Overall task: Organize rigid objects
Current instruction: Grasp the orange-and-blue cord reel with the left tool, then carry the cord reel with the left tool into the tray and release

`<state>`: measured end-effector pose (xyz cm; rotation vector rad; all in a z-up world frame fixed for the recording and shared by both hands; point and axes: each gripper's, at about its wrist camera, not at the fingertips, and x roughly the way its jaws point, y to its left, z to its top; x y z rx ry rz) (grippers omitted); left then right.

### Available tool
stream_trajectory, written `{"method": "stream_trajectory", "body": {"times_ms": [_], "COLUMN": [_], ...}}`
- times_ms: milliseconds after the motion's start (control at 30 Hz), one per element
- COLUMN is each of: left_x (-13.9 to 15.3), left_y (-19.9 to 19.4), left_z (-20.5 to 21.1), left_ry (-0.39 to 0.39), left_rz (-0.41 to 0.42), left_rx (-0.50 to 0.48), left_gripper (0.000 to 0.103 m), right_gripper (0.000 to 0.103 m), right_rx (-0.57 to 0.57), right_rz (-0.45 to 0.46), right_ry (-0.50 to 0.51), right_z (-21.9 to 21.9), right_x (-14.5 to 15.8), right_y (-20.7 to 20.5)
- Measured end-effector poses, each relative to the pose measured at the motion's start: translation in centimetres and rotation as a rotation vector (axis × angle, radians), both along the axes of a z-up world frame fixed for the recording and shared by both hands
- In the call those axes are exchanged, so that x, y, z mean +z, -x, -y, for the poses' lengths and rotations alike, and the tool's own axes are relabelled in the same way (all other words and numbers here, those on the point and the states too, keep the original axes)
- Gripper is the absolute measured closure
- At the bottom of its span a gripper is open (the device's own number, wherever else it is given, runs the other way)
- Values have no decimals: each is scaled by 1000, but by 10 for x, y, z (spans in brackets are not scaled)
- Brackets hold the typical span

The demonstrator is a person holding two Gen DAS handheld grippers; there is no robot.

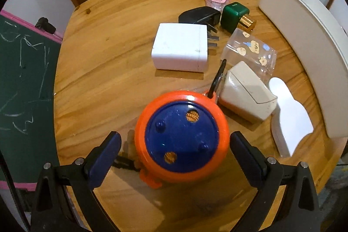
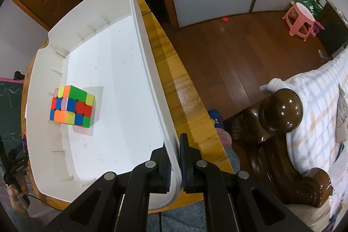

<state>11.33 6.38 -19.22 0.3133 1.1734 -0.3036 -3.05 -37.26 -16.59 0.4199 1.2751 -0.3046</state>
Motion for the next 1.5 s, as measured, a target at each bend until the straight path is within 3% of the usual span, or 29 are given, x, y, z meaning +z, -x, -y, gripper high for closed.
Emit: {"method": "stream_trajectory", "body": {"times_ms": [167, 267, 467, 633, 900, 1167, 1367, 1500], "left_x": [-4, -6, -6, -3, 54, 127, 159, 162], "left_y": [-3, -4, 3, 10, 46, 70, 68, 63], "left_z": [-4, -2, -5, -11, -6, 41, 104, 151], "left_ry": [22, 49, 59, 44, 85, 168, 228, 250], "left_rz": [-2, -19, 3, -24, 14, 105, 143, 125], "left_rx": [6, -9, 47, 160, 242, 170, 67, -11], "left_gripper": [9, 20, 20, 20, 20, 20, 20, 20], "right_gripper": [96, 96, 96, 96, 96, 96, 96, 96], "right_rx": [-3, -5, -8, -11, -18, -12, -3, 17], "right_rz": [-5, -5, -6, -1, 16, 38, 52, 46], "right_ry": [3, 4, 6, 3, -7, -10, -42, -47], "right_z": [-1, -1, -1, 0, 2, 2, 4, 3], "right_x": [1, 1, 1, 0, -1, -1, -2, -2], "right_y": [-1, -1, -1, 0, 2, 6, 7, 6]}}
